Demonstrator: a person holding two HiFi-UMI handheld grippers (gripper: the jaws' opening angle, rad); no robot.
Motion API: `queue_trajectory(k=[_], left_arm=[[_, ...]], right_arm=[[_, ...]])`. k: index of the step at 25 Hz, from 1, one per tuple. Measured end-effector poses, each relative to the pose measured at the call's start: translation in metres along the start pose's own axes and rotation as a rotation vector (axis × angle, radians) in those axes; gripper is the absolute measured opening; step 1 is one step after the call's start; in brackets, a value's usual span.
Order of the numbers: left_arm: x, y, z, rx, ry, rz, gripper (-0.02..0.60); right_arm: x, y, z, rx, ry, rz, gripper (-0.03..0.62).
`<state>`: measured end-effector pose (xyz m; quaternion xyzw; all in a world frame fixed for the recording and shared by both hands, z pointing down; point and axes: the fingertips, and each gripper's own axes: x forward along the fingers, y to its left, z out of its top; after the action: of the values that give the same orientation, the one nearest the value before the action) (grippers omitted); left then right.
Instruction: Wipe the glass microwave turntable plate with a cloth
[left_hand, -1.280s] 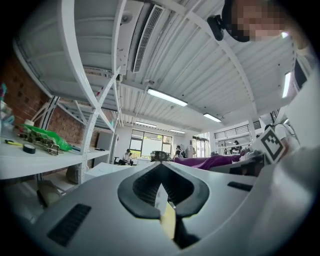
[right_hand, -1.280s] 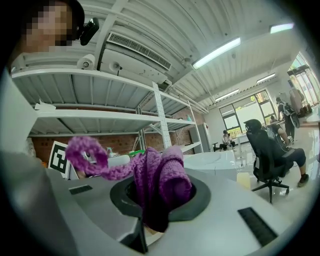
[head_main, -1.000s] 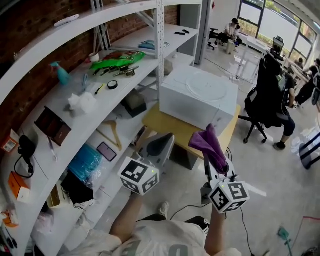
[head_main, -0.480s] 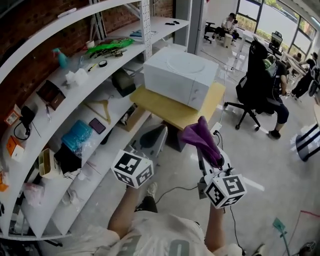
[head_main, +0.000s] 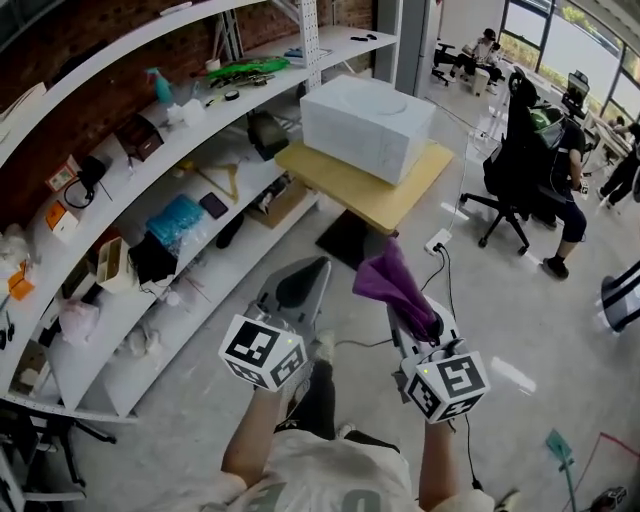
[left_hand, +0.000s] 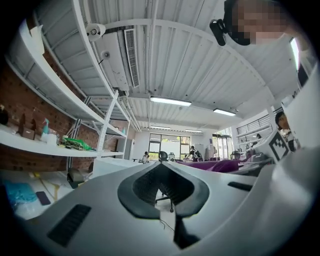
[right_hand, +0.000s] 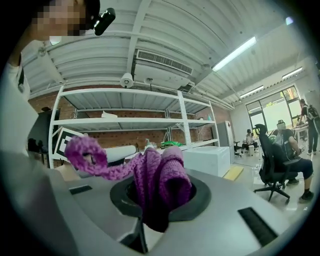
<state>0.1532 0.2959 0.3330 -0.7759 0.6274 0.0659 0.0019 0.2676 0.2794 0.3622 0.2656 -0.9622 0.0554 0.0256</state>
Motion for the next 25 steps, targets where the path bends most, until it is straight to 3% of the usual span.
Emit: queue_trajectory(k=[6,17,25], left_arm=[[-0.022,-0.019,0.015,0.007,-0.025,0.0,0.002],[-0.041,-0.048,0.015,-0.001,-0.015,-0.001,0.002],[-0.036,-0.095,-0.002,-0.015,0.009,0.086,0.002]], right_arm=[[-0.024,0.024,0.005,-0.015,-0.009,0.021,0.066],[-0.049,0.027,0.01,0.009,-0.016,-0.021,0.066],[-0.1,-0.001,0.016,0.047,-0.044,0.007,0.066]])
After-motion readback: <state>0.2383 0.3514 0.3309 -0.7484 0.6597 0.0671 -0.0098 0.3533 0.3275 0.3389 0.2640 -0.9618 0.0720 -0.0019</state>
